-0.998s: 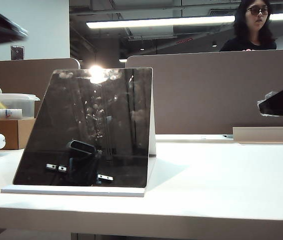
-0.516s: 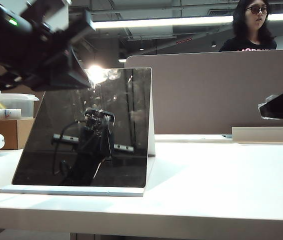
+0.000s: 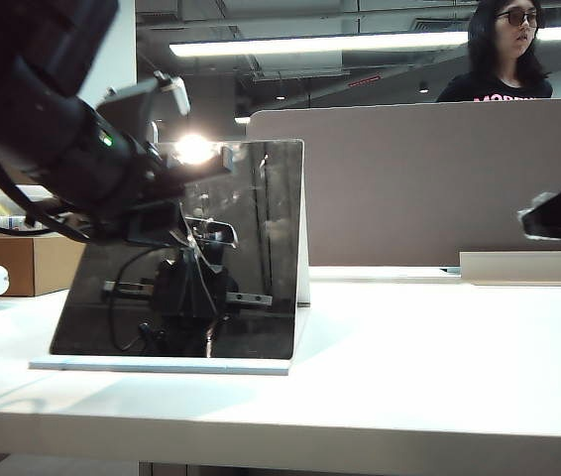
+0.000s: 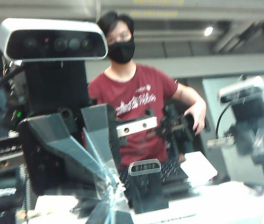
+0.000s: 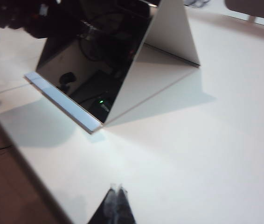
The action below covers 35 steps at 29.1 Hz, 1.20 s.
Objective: Push the center of the mirror on the table forward to move it for a short distance.
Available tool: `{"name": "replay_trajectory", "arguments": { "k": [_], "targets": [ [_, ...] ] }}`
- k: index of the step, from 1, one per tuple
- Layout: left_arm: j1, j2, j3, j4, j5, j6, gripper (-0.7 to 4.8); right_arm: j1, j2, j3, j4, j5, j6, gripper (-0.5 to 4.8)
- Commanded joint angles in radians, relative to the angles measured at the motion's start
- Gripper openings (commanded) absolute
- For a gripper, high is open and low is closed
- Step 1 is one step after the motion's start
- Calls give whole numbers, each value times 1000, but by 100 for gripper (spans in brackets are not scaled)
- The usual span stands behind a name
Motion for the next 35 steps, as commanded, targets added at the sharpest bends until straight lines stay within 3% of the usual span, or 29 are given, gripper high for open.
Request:
{"name": "replay_trajectory", "arguments": {
  "k": [1,3,10,18,30,35],
  "targets": [
    [14,45,32,41,-52,5,-5,-78,0,-5,16,1,0,-5],
    [47,92,69,79,-35,8,-5,-133,-1,-5,17,1,0,-5],
    [171,333,329,88,161,48,-5,-282,-27,-5,16,3,0,-5],
    [198,649,736,40,147,101,-5,-378,-40,-5,16,1,0,-5],
    [257,1019,1345,-79,202,94,-5,-513,-104,-5,17,2,0,-5],
    [258,1057,1455,-157,201,95,-5,-536,-104,-5,17,1,0,-5]
  ]
}}
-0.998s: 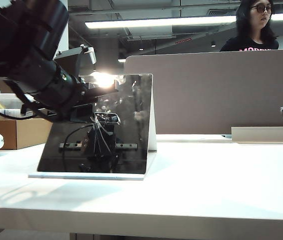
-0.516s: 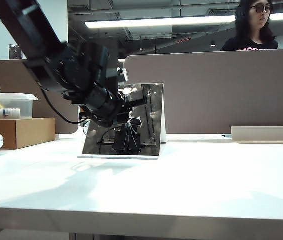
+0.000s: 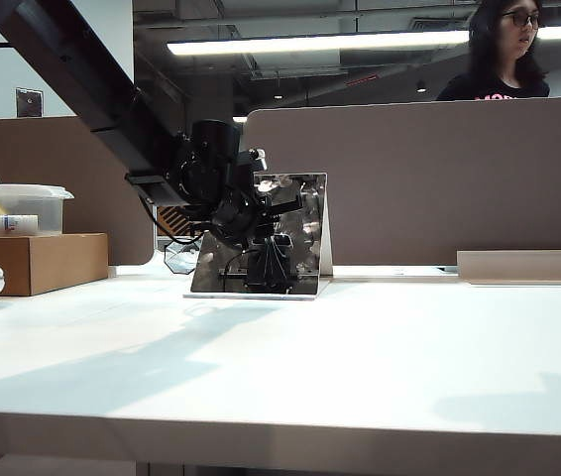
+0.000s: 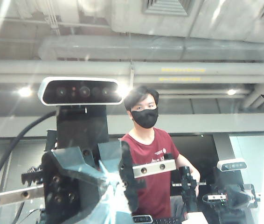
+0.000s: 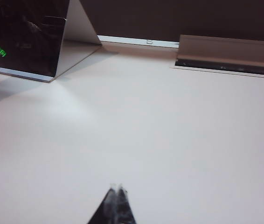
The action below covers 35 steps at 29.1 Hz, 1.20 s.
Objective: Push the center of the mirror on the table forward to move it for a short distance.
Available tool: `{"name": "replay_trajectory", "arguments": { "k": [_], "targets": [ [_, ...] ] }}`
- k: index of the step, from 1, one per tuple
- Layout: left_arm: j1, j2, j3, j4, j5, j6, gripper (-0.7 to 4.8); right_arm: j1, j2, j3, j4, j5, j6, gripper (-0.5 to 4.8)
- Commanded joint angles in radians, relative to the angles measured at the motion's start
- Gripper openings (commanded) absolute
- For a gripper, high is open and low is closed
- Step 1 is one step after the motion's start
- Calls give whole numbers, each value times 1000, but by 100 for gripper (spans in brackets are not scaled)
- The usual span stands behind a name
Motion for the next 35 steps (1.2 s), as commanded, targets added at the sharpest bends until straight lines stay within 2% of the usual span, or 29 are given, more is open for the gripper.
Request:
{"name": "replay_trajectory", "arguments": {
  "k": [1,3,6,10,14,21,26,28,32,35],
  "targets": [
    [0,-2,14,-24,3,2,-5,3,-1,-4,17,-1,1,-5],
    [0,-7,13,-63,18,-2,-5,3,-2,-4,17,-1,0,-5],
    [-2,-59,4,-250,47,-25,-5,3,-3,-4,17,-1,0,-5],
    [-38,-238,-97,-414,134,25,-5,5,-44,-4,15,-1,0,-5],
    [-99,-570,-320,-423,151,96,-5,4,-115,-4,36,-1,0,-5],
    [-164,-1056,-607,-404,220,93,-5,3,-116,-4,31,0,0,-5],
    [-259,-1381,-803,-435,216,94,-5,2,-116,-4,31,-2,0,-5],
    [-314,-1504,-878,-447,183,86,-5,2,-116,-4,31,0,0,-5],
    [-452,-1712,-987,-473,17,83,-5,-14,-115,-4,31,-5,0,-5],
    [-546,-1828,-1025,-534,-93,76,-5,-71,-116,-4,31,-5,0,-5]
  ]
}}
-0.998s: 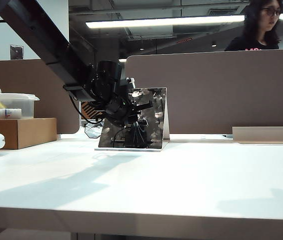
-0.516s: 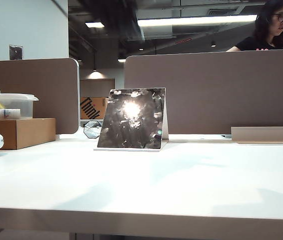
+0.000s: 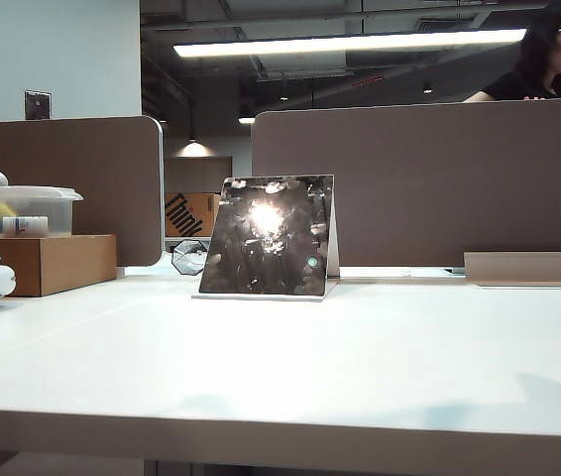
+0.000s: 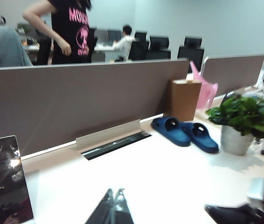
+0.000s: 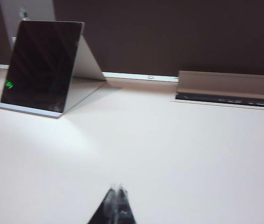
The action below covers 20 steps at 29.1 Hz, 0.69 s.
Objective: Push the center of the mirror on the table forward to move it for a short distance.
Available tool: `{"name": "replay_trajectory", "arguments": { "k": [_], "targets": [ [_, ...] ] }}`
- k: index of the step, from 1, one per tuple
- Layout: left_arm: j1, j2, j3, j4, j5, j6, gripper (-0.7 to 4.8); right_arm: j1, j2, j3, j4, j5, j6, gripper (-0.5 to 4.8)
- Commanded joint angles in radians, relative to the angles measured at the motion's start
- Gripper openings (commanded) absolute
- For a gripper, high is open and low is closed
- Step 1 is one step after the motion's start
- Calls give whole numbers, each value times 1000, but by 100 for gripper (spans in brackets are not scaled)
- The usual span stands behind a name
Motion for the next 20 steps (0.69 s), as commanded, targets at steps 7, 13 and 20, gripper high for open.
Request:
{"name": "replay_trajectory", "arguments": {
  "k": [7,13,20],
  "targets": [
    [-249,-212,-23,-284,-294,-43,-5,-287,0,-4,15,4,0,-5],
    [-307,-292,-85,-327,-321,-44,-5,-379,0,-4,15,6,0,-5],
    [-307,-384,-217,-378,-195,-45,-4,-379,0,-4,15,3,0,-5]
  ]
}}
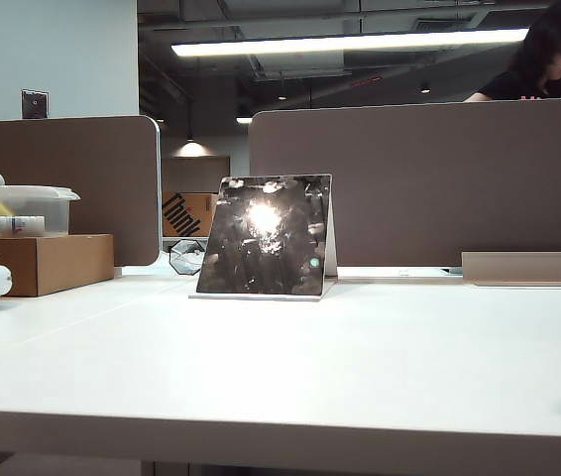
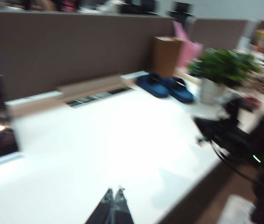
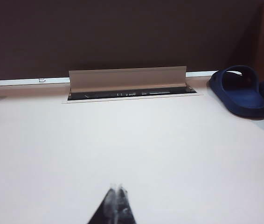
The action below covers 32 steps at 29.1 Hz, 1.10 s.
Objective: Push the center of the mirror on the table forward to move it for a short distance.
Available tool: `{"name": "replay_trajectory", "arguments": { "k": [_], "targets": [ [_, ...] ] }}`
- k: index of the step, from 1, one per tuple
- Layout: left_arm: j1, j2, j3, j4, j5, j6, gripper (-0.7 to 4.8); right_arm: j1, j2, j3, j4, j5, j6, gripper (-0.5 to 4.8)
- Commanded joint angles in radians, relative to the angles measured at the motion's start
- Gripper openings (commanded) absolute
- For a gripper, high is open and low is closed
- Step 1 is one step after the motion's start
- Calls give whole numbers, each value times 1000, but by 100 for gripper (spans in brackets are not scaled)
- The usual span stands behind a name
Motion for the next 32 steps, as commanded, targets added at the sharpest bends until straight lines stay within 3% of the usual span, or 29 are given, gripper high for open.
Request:
{"name": "replay_trajectory", "arguments": {
  "k": [1,5,10,17,19,22,24,27,32],
  "targets": [
    [0,-19,-41,-83,23,-10,0,0,0,-4,15,-1,0,-5],
    [0,-19,-44,-314,31,-34,-1,0,0,-4,15,-1,0,-5],
    [0,-19,-44,-505,24,-34,-1,0,0,-4,15,-1,0,-5],
    [1,-21,-44,-575,23,-34,-1,0,0,-4,15,-1,0,-5],
    [16,-24,-43,-558,-17,-10,-3,0,0,-4,15,-1,0,-5],
    [132,-31,-43,-467,-24,-2,-3,0,0,-4,15,-1,0,-5],
    [242,-34,-44,-363,-25,62,-3,0,0,-4,15,-1,0,-5],
    [472,-61,-62,-213,17,139,-3,1,0,-4,15,-2,0,-5],
    [871,-150,-238,128,95,130,-3,0,0,-4,13,-2,0,-5]
  ]
}}
